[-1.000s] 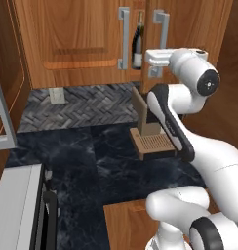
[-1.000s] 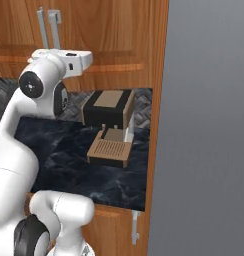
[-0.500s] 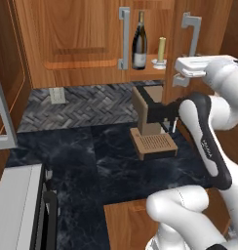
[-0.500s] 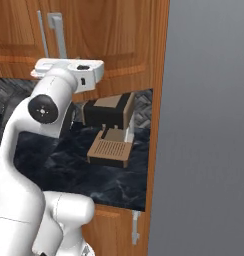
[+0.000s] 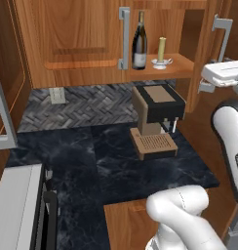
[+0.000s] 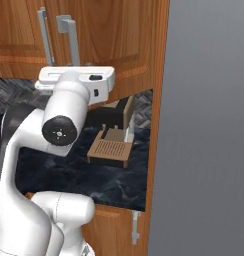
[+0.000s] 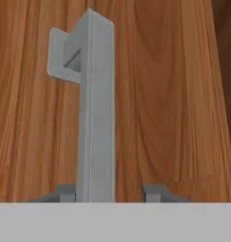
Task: Get the candle and the wine from the cabinet and move them to the dining counter.
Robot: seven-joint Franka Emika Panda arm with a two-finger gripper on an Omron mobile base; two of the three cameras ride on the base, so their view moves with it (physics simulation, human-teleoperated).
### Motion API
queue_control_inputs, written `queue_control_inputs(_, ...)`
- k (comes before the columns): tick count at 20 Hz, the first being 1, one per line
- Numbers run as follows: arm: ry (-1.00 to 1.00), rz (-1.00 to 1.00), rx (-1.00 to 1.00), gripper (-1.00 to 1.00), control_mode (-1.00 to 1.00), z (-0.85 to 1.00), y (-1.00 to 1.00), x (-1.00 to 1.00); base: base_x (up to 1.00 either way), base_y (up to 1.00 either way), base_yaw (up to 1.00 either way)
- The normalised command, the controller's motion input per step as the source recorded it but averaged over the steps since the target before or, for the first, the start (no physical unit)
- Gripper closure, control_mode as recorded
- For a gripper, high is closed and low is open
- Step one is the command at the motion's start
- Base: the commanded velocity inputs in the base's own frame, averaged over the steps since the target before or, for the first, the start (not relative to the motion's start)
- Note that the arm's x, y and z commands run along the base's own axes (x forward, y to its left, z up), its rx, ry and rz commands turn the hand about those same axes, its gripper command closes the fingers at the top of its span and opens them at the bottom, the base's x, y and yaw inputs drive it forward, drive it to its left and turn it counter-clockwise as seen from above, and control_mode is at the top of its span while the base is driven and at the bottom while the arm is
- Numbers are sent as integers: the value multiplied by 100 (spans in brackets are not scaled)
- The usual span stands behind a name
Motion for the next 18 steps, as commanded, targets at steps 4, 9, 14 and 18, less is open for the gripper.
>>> queue_control_inputs(4,-10,4,0,-100,-100,0,11,-61,0,0,0)
queue_control_inputs(9,-10,0,0,-100,-100,0,7,-73,0,0,0)
queue_control_inputs(14,-10,0,-2,-100,-100,0,36,-73,0,0,0)
queue_control_inputs(18,-1,0,-10,-100,-100,0,76,-24,0,0,0)
